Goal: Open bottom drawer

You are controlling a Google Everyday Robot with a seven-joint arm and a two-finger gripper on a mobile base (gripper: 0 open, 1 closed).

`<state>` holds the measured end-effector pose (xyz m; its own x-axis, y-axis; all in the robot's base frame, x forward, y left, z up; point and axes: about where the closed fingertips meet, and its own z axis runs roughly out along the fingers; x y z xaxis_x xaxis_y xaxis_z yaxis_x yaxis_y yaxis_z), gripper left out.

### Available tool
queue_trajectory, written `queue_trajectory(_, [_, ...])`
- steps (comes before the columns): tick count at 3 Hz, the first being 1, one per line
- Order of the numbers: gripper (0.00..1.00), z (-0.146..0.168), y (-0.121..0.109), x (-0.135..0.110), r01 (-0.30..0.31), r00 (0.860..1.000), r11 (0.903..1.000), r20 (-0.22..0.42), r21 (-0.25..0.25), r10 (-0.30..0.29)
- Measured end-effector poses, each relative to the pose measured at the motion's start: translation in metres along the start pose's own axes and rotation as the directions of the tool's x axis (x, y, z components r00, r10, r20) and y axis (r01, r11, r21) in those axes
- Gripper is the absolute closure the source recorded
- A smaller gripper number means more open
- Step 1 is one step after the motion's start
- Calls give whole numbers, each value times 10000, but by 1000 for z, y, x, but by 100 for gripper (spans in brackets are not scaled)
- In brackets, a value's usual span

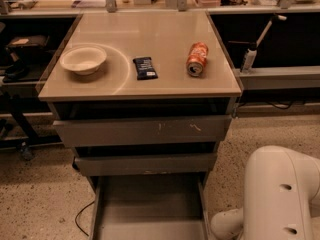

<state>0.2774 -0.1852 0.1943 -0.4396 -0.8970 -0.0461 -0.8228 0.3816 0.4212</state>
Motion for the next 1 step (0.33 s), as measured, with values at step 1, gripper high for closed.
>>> queue_trajectory(1, [0, 4, 10, 15, -285, 9996, 9995, -86, -146, 284])
